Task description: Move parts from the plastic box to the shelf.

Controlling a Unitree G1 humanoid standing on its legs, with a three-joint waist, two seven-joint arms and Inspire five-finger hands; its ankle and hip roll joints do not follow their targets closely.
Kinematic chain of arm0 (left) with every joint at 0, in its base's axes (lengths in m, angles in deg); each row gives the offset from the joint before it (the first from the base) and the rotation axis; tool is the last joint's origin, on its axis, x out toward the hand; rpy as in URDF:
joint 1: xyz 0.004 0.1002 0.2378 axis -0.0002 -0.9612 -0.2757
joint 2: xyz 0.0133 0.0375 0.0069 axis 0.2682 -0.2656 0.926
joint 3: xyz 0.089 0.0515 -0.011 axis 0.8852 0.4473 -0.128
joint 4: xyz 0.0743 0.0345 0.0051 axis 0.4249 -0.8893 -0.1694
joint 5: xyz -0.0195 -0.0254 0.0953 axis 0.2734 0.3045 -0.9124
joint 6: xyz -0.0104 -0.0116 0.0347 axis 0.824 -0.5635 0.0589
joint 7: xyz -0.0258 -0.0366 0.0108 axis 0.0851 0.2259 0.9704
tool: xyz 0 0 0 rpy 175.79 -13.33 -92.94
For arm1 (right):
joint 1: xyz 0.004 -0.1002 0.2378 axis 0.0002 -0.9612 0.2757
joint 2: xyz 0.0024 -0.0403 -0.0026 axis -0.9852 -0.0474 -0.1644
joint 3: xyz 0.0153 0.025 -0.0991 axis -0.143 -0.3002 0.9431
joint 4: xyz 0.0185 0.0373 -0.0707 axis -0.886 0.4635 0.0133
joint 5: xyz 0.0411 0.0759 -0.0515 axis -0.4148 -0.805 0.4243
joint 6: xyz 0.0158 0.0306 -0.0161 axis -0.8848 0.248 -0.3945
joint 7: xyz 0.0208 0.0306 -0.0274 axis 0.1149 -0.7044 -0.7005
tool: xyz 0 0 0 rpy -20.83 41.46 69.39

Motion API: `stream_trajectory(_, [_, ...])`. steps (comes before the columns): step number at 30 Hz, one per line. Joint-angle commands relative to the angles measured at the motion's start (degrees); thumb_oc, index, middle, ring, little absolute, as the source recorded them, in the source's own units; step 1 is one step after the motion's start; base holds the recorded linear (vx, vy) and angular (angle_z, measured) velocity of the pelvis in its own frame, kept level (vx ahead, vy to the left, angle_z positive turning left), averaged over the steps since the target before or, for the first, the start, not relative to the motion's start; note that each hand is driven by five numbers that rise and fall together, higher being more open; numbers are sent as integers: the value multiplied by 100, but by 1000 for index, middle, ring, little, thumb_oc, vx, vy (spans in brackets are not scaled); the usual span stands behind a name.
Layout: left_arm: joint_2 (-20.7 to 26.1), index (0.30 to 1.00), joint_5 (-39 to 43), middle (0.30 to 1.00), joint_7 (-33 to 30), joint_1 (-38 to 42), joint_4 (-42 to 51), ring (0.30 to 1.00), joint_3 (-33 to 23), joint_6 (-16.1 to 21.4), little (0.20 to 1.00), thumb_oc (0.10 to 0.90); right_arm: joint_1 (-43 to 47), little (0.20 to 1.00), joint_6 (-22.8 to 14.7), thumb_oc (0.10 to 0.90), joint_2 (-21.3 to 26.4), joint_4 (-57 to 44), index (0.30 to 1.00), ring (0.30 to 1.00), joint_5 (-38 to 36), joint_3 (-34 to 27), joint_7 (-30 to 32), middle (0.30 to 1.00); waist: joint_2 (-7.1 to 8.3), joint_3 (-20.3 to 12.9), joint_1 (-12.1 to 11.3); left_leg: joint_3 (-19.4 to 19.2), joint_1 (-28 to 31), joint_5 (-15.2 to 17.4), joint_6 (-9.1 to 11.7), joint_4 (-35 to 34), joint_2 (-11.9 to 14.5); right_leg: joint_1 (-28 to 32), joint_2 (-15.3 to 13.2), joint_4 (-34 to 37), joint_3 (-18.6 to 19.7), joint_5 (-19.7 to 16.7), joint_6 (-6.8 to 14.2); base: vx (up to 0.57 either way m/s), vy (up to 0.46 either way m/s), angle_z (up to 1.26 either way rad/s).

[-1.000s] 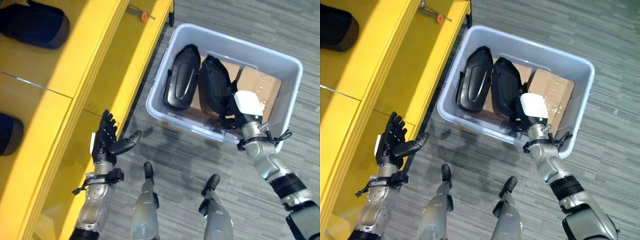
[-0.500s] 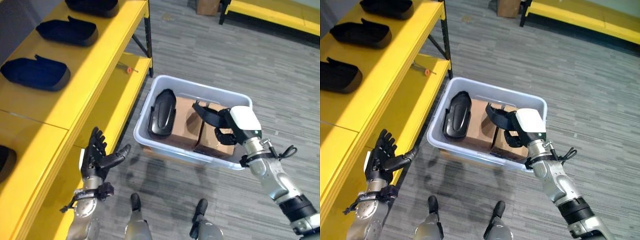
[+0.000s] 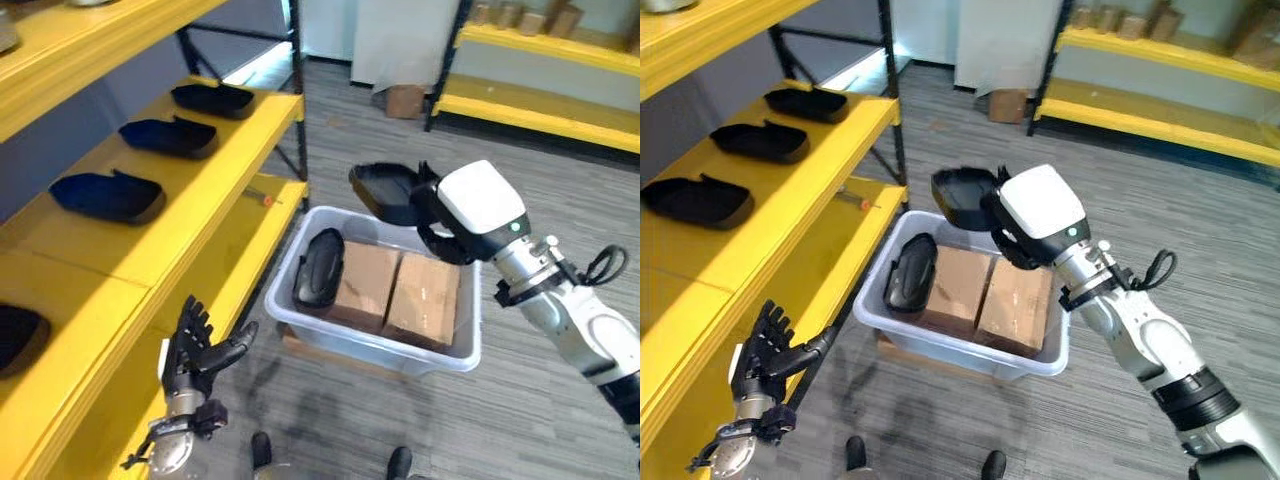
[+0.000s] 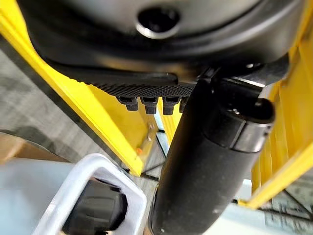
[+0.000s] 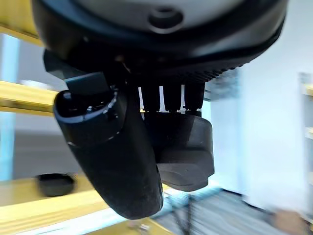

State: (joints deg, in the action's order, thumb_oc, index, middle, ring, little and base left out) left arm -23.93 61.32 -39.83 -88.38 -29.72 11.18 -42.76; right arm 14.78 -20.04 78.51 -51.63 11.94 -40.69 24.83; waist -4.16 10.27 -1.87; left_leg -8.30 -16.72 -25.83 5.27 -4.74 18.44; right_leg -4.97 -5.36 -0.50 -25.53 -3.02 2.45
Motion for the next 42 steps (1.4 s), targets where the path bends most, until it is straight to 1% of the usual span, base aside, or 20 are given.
stream_trajectory(1, [611, 1000, -8, 1000, 29, 313, 548, 1000, -345, 478, 1000, 900, 581, 300, 68, 400, -538, -441, 300, 300, 277, -577, 625, 300, 619, -34, -185, -709, 1169, 1410, 732, 1107, 491, 78, -531, -130, -214, 171, 431, -131, -130, 113])
stream_trajectory(2, [627, 1000, 38, 1000, 24, 400, 544, 1000, -279, 480, 1000, 900, 568, 300, 82, 400, -538, -472, 300, 300, 312, -595, 652, 300, 635, -39, -142, -883, 1225, 1682, 664, 1460, 421, 43, -581, -154, -360, 138, 382, -187, -68, 43])
stream_trajectory(3, [659, 1000, 68, 1000, 50, 521, 540, 1000, -164, 457, 1000, 900, 435, 300, 123, 400, -562, -509, 300, 300, 368, -686, 684, 300, 649, -70, -39, -1091, 1278, 2147, 540, 1761, 345, 86, -697, -229, -581, 169, 366, -114, -13, 57])
stream_trajectory(4, [665, 1000, 68, 1000, 48, 526, 534, 1000, -153, 456, 1000, 900, 405, 300, 125, 400, -564, -524, 300, 300, 375, -710, 681, 300, 650, -66, -34, -1077, 1270, 2192, 524, 1797, 338, 100, -713, -241, -598, 179, 379, -44, 72, 116])
stream_trajectory(5, [711, 1000, 85, 1000, 50, 603, 526, 1000, -69, 454, 1000, 900, 351, 300, 144, 400, -547, -573, 300, 300, 419, -753, 699, 300, 631, -110, 49, -1301, 1353, 2308, 500, 1692, 374, 142, -792, -302, -748, 200, 408, 32, 114, 124])
stream_trajectory(7, [700, 1000, 39, 1000, 71, 647, 504, 1000, -25, 397, 1000, 900, 151, 300, 170, 400, -444, -693, 300, 300, 581, -939, 673, 300, 563, -217, 203, -1552, 1518, 2311, 528, 1126, 322, 265, -922, -333, -893, 65, 527, 69, 163, 108])
stream_trajectory(8, [697, 1000, 34, 1000, 68, 646, 501, 1000, 1, 395, 1000, 900, 60, 300, 174, 400, -437, -754, 300, 300, 597, -1006, 653, 300, 571, -206, 192, -1581, 1615, 2271, 503, 991, 257, 306, -958, -325, -902, 37, 567, 115, 240, 99])
stream_trajectory(9, [704, 1000, 2, 1000, 84, 612, 526, 1000, -42, 390, 1000, 900, 34, 300, 149, 400, -381, -817, 300, 300, 706, -1050, 583, 300, 538, -333, 176, -1504, 1769, 2378, 461, 731, 85, 334, -1054, -351, -871, -63, 664, 100, 266, 82])
stream_trajectory(14, [756, 1000, -170, 1000, 154, 542, 638, 1000, -130, 380, 1000, 900, -71, 300, 112, 400, -475, -957, 300, 300, 726, -1155, 528, 300, 703, -485, 65, -1532, 2044, 2357, 313, 224, -288, 415, -1445, -301, -919, -486, 923, 49, 190, 5])
stream_trajectory(15, [759, 1000, -170, 1000, 155, 538, 641, 1000, -131, 379, 1000, 900, -75, 300, 112, 400, -478, -959, 300, 300, 727, -1157, 528, 300, 711, -484, 66, -1533, 2053, 2351, 308, 211, -300, 421, -1453, -296, -919, -493, 929, -2, 172, 6])
stream_trajectory(16, [757, 1000, -208, 1000, 143, 504, 624, 1000, -164, 381, 1000, 900, -18, 300, 115, 400, -550, -953, 300, 300, 776, -1111, 496, 300, 781, -524, -9, -1486, 2106, 2363, 256, 69, -437, 450, -1554, -256, -970, -631, 1017, 1, 148, 5])
stream_trajectory(20, [732, 1000, -292, 1000, 123, 443, 644, 1000, -268, 391, 1000, 900, 86, 300, 144, 400, -668, -908, 300, 300, 900, -1007, 450, 300, 923, -558, -134, -1358, 2097, 2484, 146, 20, -629, 544, -1722, -174, -1017, -848, 1153, -9, 133, 5])
stream_trajectory(26, [711, 1000, -366, 1000, 121, 386, 646, 1000, -371, 386, 1000, 900, 183, 300, 182, 400, -796, -909, 300, 300, 1052, -998, 456, 300, 1067, -614, -284, -1113, 2012, 2596, 11, 0, -872, 652, -1896, -97, -1114, -1169, 1240, -16, 97, 16])
stream_trajectory(29, [708, 1000, -390, 1000, 96, 339, 642, 1000, -404, 403, 1000, 900, 394, 300, 207, 400, -918, -822, 300, 300, 1133, -832, 427, 300, 1136, -634, -388, -1015, 1994, 2682, -105, -3, -1062, 653, -2011, -39, -1059, -1389, 1255, -21, 111, 18])
stream_trajectory(34, [688, 1000, -409, 1000, 64, 329, 685, 1000, -438, 437, 1000, 900, 615, 300, 235, 400, -1079, -656, 300, 300, 1178, -585, 399, 300, 1184, -611, -472, -946, 1991, 2764, -228, -17, -1264, 643, -2170, -40, -1038, -1638, 1255, -12, 107, 5])
stream_trajectory(36, [730, 1000, -431, 1000, 62, 345, 702, 1000, -411, 457, 1000, 900, 764, 300, 296, 400, -1137, -555, 300, 300, 1285, -428, 376, 300, 1186, -594, -531, -765, 2000, 2864, -373, -24, -1475, 688, -2366, -248, -919, -1822, 1255, 46, 216, 12])
stream_trajectory(39, [759, 1000, -476, 1000, 72, 369, 684, 1000, -359, 457, 1000, 900, 843, 300, 314, 400, -1193, -503, 300, 300, 1312, -374, 397, 300, 1153, -583, -519, -648, 2045, 2924, -462, -26, -1586, 693, -2472, -532, -804, -1792, 1255, 68, 158, 36])
stream_trajectory(40, [828, 1000, -482, 1000, 70, 411, 660, 1000, -246, 457, 1000, 900, 845, 300, 312, 400, -1184, -497, 300, 300, 1320, -350, 406, 300, 1131, -557, -426, -493, 2065, 2964, -514, -26, -1646, 625, -2437, -772, -395, -1755, 1255, 104, 217, 46])
stream_trajectory(41, [871, 1000, -456, 1000, 59, 461, 641, 1000, -134, 483, 1000, 900, 856, 300, 307, 400, -1175, -472, 300, 300, 1330, -332, 425, 300, 1084, -500, -221, -348, 2058, 2887, -585, -26, -1751, 413, -2239, -903, 312, -1653, 1145, 68, 155, 52])
stream_trajectory(42, [866, 1000, -456, 1000, 58, 470, 632, 1000, -137, 489, 1000, 900, 874, 300, 307, 400, -1173, -463, 300, 300, 1329, -320, 429, 300, 1090, -511, -256, -390, 2042, 2888, -586, -26, -1755, 323, -2252, -975, 386, -1624, 1143, 42, 166, 115])
